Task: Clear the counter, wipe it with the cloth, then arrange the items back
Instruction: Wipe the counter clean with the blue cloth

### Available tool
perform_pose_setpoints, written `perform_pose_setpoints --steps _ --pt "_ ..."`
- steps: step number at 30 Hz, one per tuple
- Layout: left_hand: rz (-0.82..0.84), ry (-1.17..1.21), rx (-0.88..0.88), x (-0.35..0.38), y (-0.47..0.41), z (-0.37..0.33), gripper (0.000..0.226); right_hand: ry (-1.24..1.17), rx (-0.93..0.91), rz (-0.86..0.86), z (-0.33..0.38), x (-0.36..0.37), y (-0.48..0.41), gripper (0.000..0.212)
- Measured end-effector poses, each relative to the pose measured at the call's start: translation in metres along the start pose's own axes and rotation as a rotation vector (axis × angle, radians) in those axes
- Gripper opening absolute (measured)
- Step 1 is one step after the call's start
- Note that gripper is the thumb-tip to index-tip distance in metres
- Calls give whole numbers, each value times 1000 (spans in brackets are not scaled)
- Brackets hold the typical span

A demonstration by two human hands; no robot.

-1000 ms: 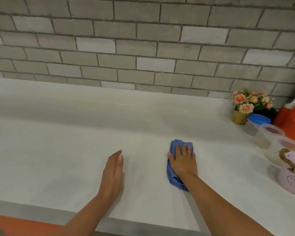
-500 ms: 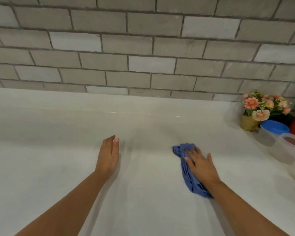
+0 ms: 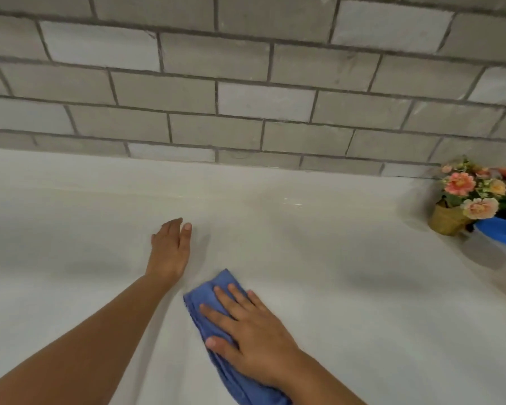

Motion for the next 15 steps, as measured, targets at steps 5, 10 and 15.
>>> perform_pose_setpoints --steps 5,10,15 --pt "-60 -133 16 9 -11 12 48 22 221 -132 -95 -29 51 91" --pt "-47 -34 -9 9 -10 15 52 -15 725 -268 -221 -80 81 47" --pt "-45 -98 -3 12 -11 10 50 107 1039 -308 -253 -86 1 60"
Point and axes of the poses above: each hand's wrist, its own y-axis away from the middle knuckle, its own x-axis out of the palm, z = x × y, the point moved 2 cm from there along -y, towards the middle knuckle, and after that the axes turned 9 degrees about -x, right-handed, at the moved point
